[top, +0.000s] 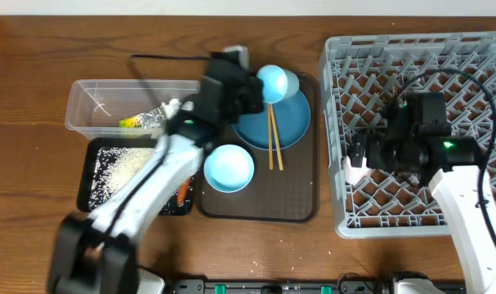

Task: Sort waste into correct bins and load items into the dishwasher rack
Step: 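Lift the light-blue cup and hand it to the right gripper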

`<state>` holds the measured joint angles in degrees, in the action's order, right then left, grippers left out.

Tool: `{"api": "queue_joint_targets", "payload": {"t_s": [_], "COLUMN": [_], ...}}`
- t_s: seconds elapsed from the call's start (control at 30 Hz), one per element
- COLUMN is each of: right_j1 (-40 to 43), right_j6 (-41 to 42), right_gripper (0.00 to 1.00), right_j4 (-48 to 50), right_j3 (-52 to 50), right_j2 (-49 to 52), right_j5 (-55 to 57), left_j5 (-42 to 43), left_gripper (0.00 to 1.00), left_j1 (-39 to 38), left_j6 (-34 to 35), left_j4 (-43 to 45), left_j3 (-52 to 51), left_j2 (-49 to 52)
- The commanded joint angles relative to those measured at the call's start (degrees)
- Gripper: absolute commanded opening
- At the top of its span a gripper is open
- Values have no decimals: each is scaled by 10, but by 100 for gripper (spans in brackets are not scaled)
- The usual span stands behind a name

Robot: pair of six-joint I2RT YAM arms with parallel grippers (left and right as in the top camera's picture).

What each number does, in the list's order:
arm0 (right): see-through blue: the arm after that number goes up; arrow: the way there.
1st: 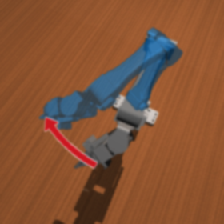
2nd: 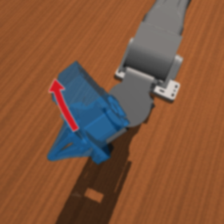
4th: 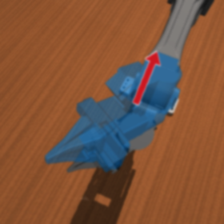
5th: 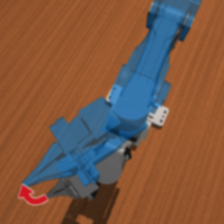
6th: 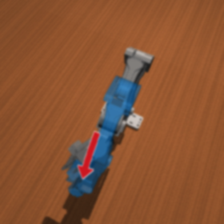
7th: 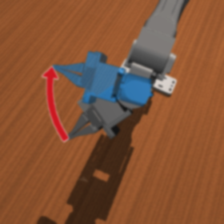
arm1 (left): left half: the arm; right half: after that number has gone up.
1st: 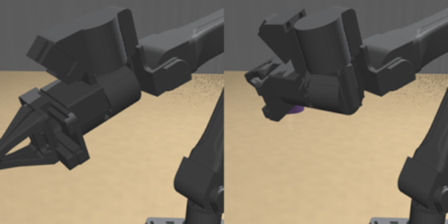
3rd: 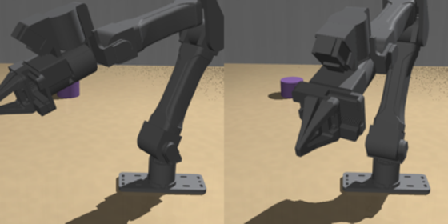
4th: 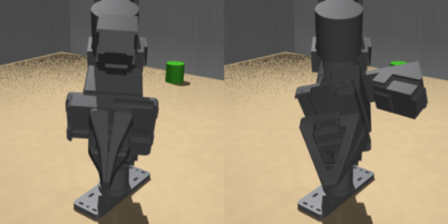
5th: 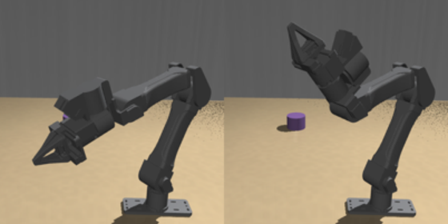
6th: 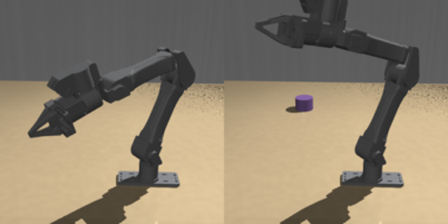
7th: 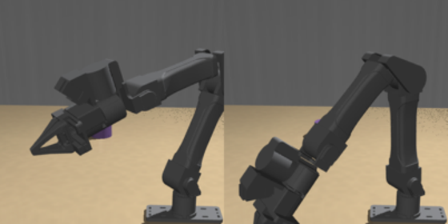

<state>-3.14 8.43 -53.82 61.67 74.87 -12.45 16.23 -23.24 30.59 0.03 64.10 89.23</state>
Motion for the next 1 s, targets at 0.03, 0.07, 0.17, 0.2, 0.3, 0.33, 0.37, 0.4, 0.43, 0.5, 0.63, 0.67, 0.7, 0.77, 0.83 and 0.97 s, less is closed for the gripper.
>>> {"api": "queue_joint_targets", "payload": {"t_s": [0.03, 0.07, 0.17, 0.2, 0.3, 0.33, 0.37, 0.4, 0.43, 0.5, 0.63, 0.67, 0.7, 0.77, 0.83, 0.97], "right_j1": [2, 5, 16, 20, 25, 25, 24, 24, 24, 22, 12, 9, 7, 1, -7, -32], "right_j6": [-92, -109, -168, -185, -212, -214, -214, -214, -214, -214, -214, -214, -216, -218, -218, -229], "right_gripper": [99, 99, 99, 99, 99, 99, 99, 99, 99, 99, 99, 99, 99, 99, 99, 99], "right_j4": [2, 2, 3, 5, 19, 25, 31, 35, 39, 46, 61, 63, 64, 64, 65, 68], "right_j3": [61, 69, 90, 93, 94, 93, 93, 93, 93, 93, 93, 93, 93, 93, 93, 93], "right_j2": [-23, -26, -34, -35, -36, -36, -36, -36, -36, -36, -36, -36, -36, -36, -36, -36], "right_j5": [-180, -216, -343, -383, -469, -477, -478, -478, -481, -498, -536, -536, -536, -536, -536, -536], "left_j5": [223, 271, 432, 475, 585, 610, 625, 636, 640, 639, 639, 639, 639, 639, 635, 617], "left_gripper": [6, 6, 6, 6, 6, 6, 6, 6, 6, 6, 6, 6, 6, 6, 6, 6], "left_j1": [74, 92, 154, 168, 195, 197, 196, 192, 187, 175, 142, 134, 126, 112, 104, 96], "left_j6": [60, 73, 114, 118, 124, 124, 123, 124, 124, 122, 122, 122, 122, 122, 122, 122], "left_j4": [-20, -19, -17, -17, -17, -17, -17, -17, -15, -13, -10, -10, -9, -2, 6, 9], "left_j3": [-1, -1, -1, -1, -1, -1, -1, -1, -1, -1, -1, -1, -1, -1, -1, -1], "left_j2": [-52, -57, -58, -56, -50, -50, -50, -50, -50, -50, -50, -50, -50, -50, -50, -50]}}
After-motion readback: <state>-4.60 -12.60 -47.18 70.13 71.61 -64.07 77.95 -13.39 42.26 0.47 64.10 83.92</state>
